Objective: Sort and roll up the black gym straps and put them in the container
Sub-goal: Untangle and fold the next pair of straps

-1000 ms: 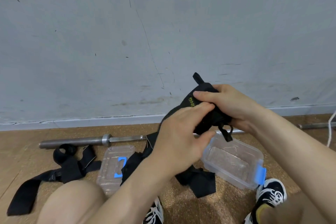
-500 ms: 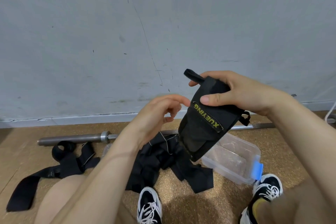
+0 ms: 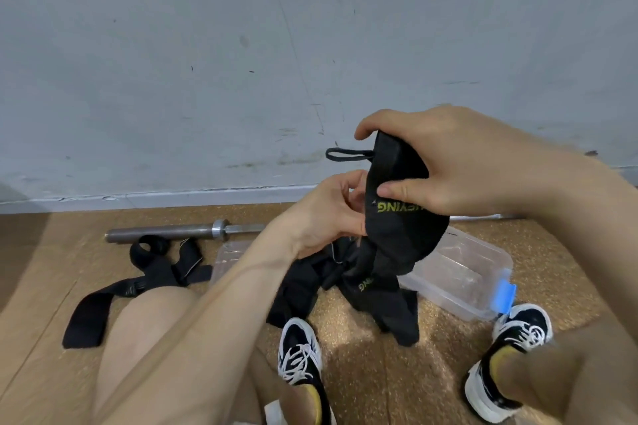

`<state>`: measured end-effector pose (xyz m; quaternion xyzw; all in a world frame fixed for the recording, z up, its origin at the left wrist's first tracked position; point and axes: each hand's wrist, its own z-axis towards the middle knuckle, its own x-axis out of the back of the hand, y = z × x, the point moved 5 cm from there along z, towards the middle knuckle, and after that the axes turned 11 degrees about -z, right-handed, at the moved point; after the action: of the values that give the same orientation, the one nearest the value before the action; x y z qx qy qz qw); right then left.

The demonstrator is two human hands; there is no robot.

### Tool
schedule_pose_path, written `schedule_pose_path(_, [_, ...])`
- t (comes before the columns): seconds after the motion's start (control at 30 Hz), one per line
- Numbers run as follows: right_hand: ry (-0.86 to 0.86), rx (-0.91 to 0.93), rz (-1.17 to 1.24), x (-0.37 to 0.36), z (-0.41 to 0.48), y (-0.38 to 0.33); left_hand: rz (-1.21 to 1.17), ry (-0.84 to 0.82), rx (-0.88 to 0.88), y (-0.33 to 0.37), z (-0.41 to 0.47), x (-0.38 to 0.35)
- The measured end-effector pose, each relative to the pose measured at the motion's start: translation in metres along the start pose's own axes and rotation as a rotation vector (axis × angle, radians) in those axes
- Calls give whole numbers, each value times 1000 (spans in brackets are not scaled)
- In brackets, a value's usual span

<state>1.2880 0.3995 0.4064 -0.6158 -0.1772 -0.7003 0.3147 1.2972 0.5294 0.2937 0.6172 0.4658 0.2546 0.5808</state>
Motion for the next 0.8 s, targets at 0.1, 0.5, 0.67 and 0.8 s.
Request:
schedule_pose_path(0.1, [-75,62,-34,-3,-4,-16,314,98,-43,2,-1,-1])
schedule_pose_path(0.5, [-122,27,216,-18,4,-23,79,257,110,-10,-6,8])
schedule_pose_path(0.67, [-87,-59,168,-13,4,2,177,2,349,-48,-19,-26])
schedule_pose_path(0.8, [-277,94,-80,-33,-2,-26,354,121,450,-43,-23,-30])
